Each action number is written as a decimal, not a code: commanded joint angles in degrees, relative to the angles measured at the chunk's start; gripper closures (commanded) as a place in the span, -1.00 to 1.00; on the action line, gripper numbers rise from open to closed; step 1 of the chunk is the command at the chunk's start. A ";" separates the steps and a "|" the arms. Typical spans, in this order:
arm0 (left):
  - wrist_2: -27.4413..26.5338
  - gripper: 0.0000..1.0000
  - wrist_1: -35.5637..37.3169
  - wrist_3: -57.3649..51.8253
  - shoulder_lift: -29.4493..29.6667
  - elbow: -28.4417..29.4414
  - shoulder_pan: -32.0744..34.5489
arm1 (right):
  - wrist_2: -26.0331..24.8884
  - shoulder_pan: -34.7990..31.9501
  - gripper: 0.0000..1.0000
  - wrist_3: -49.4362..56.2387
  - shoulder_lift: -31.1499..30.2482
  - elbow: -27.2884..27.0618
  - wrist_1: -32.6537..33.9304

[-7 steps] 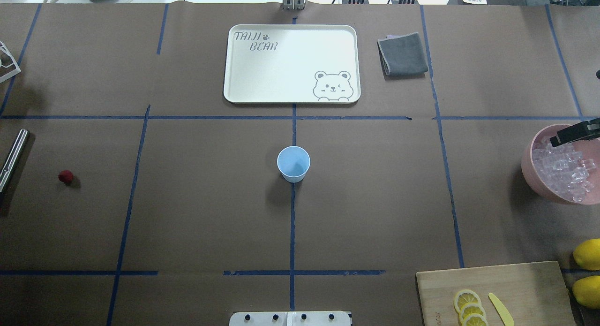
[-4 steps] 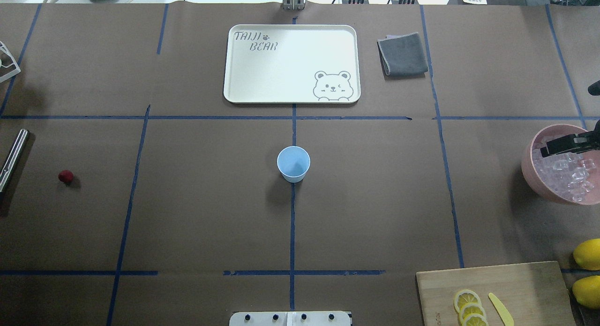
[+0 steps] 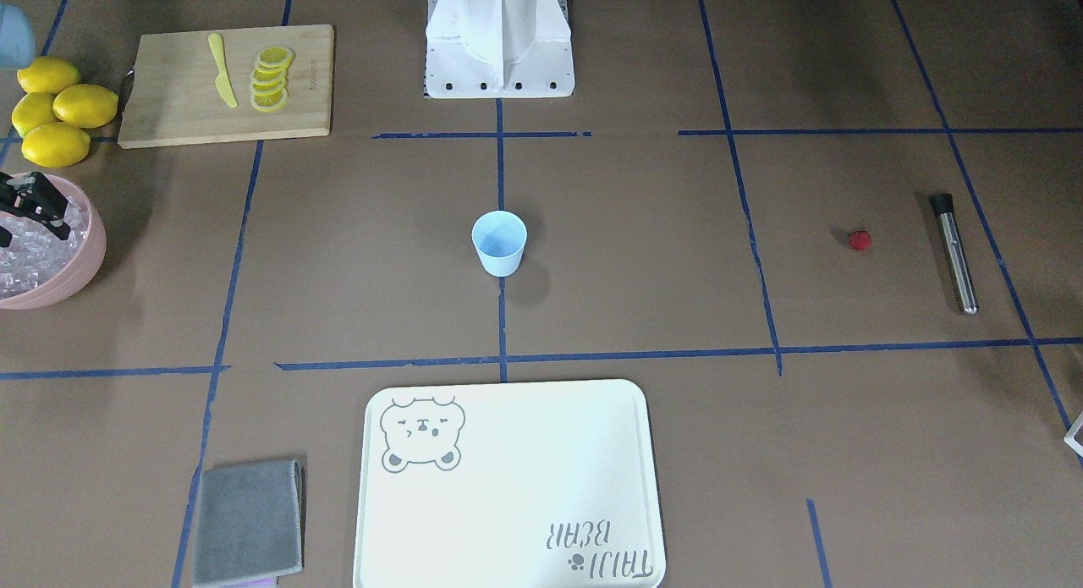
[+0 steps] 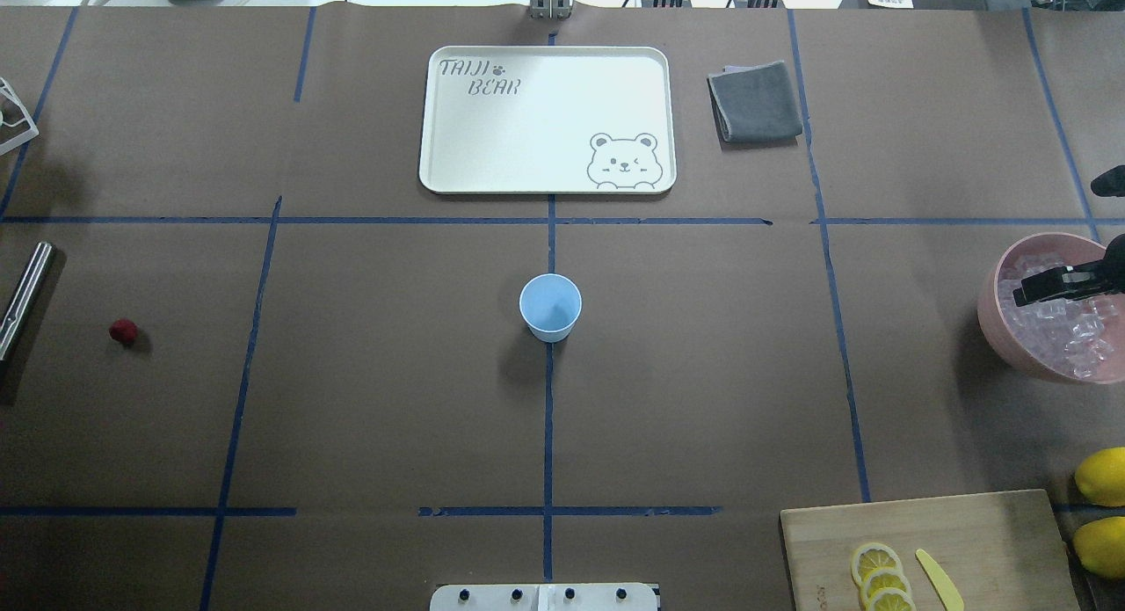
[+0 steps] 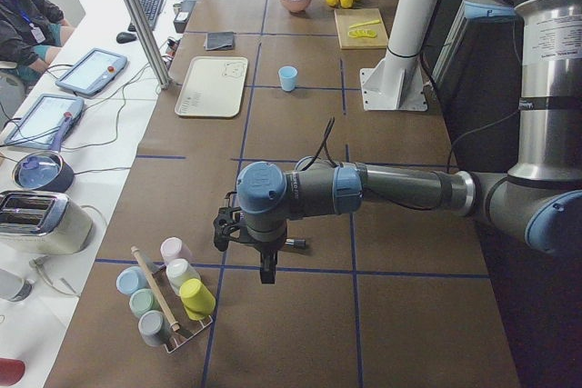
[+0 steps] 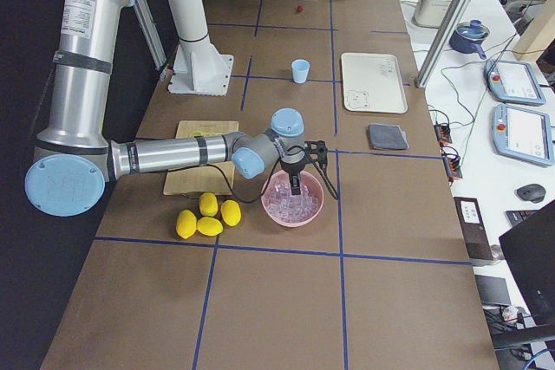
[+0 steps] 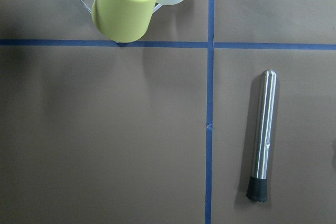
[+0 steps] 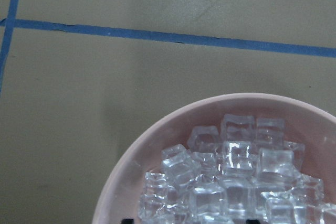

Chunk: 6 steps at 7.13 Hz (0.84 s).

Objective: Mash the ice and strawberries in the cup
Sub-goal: 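Lower the right gripper into the pink bowl and grasp ice cubes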

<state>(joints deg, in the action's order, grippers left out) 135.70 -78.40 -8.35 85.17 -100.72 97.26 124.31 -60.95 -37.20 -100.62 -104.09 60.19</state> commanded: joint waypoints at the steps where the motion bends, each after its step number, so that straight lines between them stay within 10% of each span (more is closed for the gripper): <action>1: 0.00 -1.00 0.00 0.00 0.00 0.00 -0.05 | -0.03 0.04 -0.48 0.11 -0.01 0.99 -0.07; 6: 0.00 -1.00 0.00 0.00 0.00 0.00 -0.05 | -0.03 1.00 -0.39 0.37 0.07 2.39 -0.07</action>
<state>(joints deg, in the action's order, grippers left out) 135.70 -78.40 -8.35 85.17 -100.72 97.27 124.23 -60.38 -36.83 -100.58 -102.08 60.11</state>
